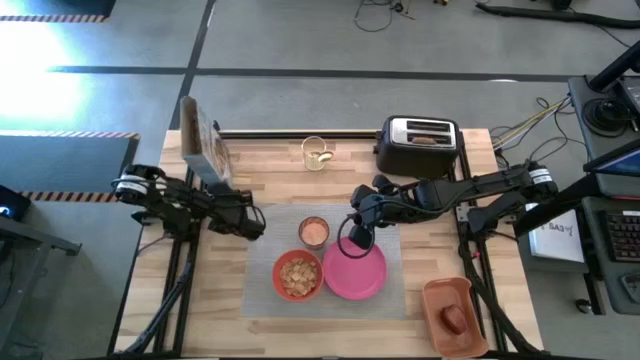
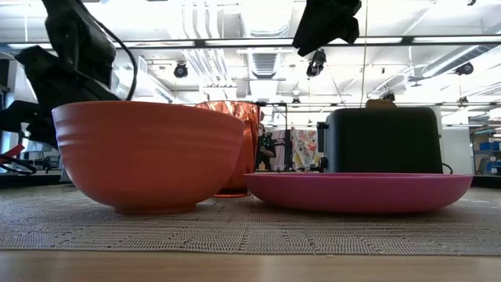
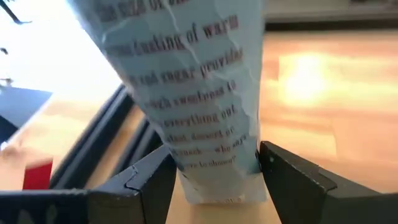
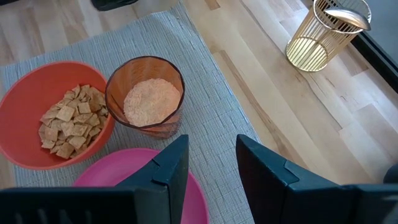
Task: Arrange a breakfast setting
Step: Pour the cereal from the blue cereal box into the orange bowl
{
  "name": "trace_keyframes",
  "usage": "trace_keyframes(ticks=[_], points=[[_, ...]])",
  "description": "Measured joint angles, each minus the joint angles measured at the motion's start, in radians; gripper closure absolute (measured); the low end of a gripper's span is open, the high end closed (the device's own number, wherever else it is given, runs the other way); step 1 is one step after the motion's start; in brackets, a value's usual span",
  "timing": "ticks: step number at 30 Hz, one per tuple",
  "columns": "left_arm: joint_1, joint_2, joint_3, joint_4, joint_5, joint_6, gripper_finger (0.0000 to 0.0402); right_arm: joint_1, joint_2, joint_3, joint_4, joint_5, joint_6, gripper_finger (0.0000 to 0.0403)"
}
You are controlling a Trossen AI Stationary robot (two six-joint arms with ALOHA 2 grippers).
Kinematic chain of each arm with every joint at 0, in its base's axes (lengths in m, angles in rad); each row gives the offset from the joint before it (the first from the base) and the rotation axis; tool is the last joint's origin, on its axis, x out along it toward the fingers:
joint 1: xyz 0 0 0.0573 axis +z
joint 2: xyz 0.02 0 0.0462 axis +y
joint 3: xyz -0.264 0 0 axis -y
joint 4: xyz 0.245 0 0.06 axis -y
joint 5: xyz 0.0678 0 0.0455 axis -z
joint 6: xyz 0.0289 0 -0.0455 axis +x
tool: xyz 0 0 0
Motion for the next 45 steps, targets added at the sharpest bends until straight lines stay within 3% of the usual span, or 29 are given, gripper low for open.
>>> trace_keyframes(ticks=[5, 20, 27, 34, 38, 45], points=[[0.053, 0.0, -0.011, -0.003, -0.062, 0.061, 0.0194, 0.0, 0.0, 0.0, 0.0, 0.0, 0.0, 0.028], [0.001, 0.0, 0.003, 0.014, 0.041, 0.221, 0.0193, 0.0, 0.0, 0.0, 0.0, 0.0, 0.0, 0.028], [-0.033, 0.0, 0.017, 0.016, 0.089, 0.267, 0.0174, 0.0, 0.0, 0.0, 0.0, 0.0, 0.0, 0.028], [0.065, -0.003, 0.003, -0.124, -0.011, 0.192, 0.0174, 0.0, 0.0, 0.0, 0.0, 0.0, 0.0, 0.028], [0.108, -0.005, -0.001, -0.123, -0.006, 0.256, 0.0174, 0.0, 0.0, 0.0, 0.0, 0.0, 0.0, 0.028], [0.005, -0.022, 0.026, -0.115, 0.083, 0.345, 0.0174, 0.0, 0.0, 0.0, 0.0, 0.0, 0.0, 0.028]])
